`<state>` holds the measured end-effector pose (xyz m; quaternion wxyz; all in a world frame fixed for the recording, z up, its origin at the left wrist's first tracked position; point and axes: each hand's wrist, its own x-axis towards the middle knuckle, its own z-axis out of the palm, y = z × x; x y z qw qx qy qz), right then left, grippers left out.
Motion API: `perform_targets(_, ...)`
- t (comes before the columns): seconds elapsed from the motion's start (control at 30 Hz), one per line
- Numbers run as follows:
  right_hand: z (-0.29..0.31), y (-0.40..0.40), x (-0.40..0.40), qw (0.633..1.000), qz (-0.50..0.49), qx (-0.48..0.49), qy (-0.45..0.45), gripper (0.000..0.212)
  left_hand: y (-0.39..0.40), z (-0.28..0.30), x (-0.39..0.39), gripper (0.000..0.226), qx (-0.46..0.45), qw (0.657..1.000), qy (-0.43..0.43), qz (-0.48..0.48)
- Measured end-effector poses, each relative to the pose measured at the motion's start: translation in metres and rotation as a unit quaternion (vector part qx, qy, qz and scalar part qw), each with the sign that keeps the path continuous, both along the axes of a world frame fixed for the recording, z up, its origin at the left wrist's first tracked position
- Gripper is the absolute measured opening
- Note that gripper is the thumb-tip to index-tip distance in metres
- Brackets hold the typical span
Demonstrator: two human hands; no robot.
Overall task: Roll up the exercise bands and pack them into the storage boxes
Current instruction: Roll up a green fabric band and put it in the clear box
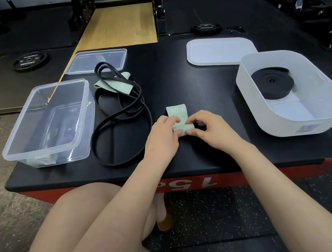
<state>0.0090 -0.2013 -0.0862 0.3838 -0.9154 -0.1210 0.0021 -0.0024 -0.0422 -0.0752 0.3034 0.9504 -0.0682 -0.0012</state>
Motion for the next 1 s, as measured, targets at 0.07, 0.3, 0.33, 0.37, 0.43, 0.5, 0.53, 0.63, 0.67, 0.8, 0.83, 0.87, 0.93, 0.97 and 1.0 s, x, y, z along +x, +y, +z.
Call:
perform_targets(0.07,0.001,0.001,0.004,1.0,0.0,-0.008,0.0,0.021,-0.001,0.001,-0.001,0.024,-0.007,1.0,-0.015,0.004)
perform_targets(0.3,0.001,0.006,0.009,0.999,-0.025,-0.006,-0.033,0.021,0.001,0.004,0.006,0.024,0.024,1.0,0.002,0.004)
perform_targets(0.33,0.0,0.006,0.009,0.999,-0.026,-0.002,-0.038,0.02,0.002,0.005,0.008,0.024,0.024,1.0,0.006,0.003)
perform_targets(0.37,-0.001,0.005,0.008,0.999,-0.027,0.001,-0.037,0.02,0.002,0.005,0.01,0.024,0.023,1.0,0.011,0.002)
perform_targets(0.43,-0.001,0.004,0.007,0.999,-0.026,0.006,-0.03,0.02,0.002,0.006,0.013,0.024,0.021,1.0,0.02,0.0)
perform_targets(0.5,0.0,0.004,0.01,0.999,-0.026,0.002,-0.021,0.018,0.003,0.007,0.018,0.024,0.022,0.999,0.031,-0.001)
perform_targets(0.53,0.002,0.005,0.011,1.0,-0.027,0.0,-0.016,0.017,0.004,0.008,0.02,0.024,0.021,0.999,0.038,-0.002)
perform_targets(0.63,0.006,0.005,0.018,1.0,-0.025,-0.004,0.004,0.012,0.004,0.009,0.025,0.025,0.021,0.998,0.052,-0.006)
perform_targets(0.67,0.006,0.005,0.019,1.0,-0.025,-0.006,0.01,0.011,0.004,0.01,0.026,0.026,0.026,0.998,0.051,-0.008)
perform_targets(0.8,0.007,0.005,0.026,0.999,-0.027,0.001,0.028,0.008,0.002,0.01,0.025,0.022,0.003,1.0,0.007,0.006)
perform_targets(0.83,0.007,0.005,0.028,0.999,-0.029,-0.002,0.031,0.007,0.003,0.009,0.025,0.019,-0.001,1.0,0.002,0.006)
perform_targets(0.87,0.008,0.005,0.029,0.999,-0.03,-0.007,0.032,0.008,0.003,0.009,0.025,0.018,0.002,1.0,0.001,0.002)
perform_targets(0.93,0.008,0.006,0.032,0.999,-0.037,-0.014,0.031,0.011,0.005,0.009,0.027,0.021,0.018,1.0,0.007,-0.009)
perform_targets(0.97,0.008,0.007,0.033,0.999,-0.042,-0.014,0.025,0.013,0.006,0.009,0.028,0.022,0.024,1.0,0.009,-0.012)
perform_targets(1.0,0.008,0.009,0.033,0.999,-0.046,-0.011,0.013,0.014,0.006,0.01,0.03,0.023,0.028,0.999,0.01,-0.012)
